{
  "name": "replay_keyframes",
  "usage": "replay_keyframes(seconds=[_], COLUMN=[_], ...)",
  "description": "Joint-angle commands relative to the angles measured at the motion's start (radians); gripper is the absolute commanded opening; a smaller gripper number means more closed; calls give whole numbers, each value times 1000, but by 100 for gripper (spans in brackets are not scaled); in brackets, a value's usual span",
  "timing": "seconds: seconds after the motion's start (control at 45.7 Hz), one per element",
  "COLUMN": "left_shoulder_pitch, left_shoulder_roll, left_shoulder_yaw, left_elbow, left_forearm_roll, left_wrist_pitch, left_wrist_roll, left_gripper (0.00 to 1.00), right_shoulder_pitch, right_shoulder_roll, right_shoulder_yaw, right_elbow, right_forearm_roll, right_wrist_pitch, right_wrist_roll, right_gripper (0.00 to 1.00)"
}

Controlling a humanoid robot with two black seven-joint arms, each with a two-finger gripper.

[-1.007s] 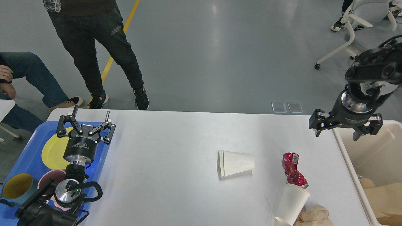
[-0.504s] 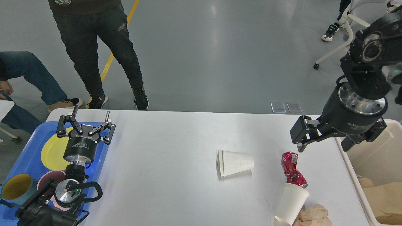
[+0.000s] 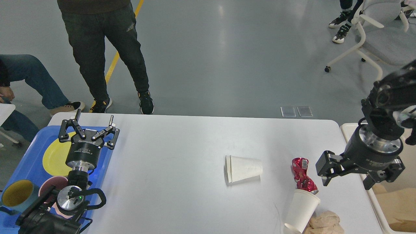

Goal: Tidy desktop
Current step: 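Move the right gripper down to the crumpled brown paper beside the cup, then grasp the crumpled brown paper with the right gripper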

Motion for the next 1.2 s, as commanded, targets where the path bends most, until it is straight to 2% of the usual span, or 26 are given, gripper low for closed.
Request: replay_keyframes(seconds=[0.0,0.175,0.482,0.635,0.963,1.007,1.051,1.095,1.117,1.139,1.16,1.182], left_shoulder_pitch=[0,0,0,0,0,0,0,0,0,0,0,0], left_shoulder_roll=[0,0,0,0,0,0,0,0,0,0,0,0], left_shoulder_yaw=[0,0,0,0,0,0,0,0,0,0,0,0], left_elbow=[0,0,0,0,0,0,0,0,0,0,0,0], left_forearm_roll=[0,0,0,0,1,0,0,0,0,0,0,0], left_wrist_pitch=[0,0,0,0,0,0,0,0,0,0,0,0], left_wrist_roll=[0,0,0,0,0,0,0,0,0,0,0,0], left_gripper=[96,96,96,96,96,96,96,96,96,96,96,96], right_shoulder_pitch=[-180,-421,-757,-829,-901,-912,-918,-919,-921,-923,-923,-923], right_shoulder_roll=[-19,-7,30,85,104,111,116,122,131,136,139,142], right_shoulder_yaw=[10,54,188,217,261,261,261,261,261,261,261,261], right_elbow=[-40,-140,-372,-432,-499,-504,-504,-504,-504,-504,-502,-501], right_forearm_roll=[-38,-38,-38,-32,-23,-23,-23,-23,-23,-23,-23,-23], right_wrist_pitch=[-99,-239,-286,-354,-390,-397,-400,-398,-398,-398,-398,-398], right_wrist_roll=[1,1,1,1,1,-1,1,-1,-1,-1,-1,-1], right_gripper=[95,95,95,95,93,87,73,50,17,5,0,0])
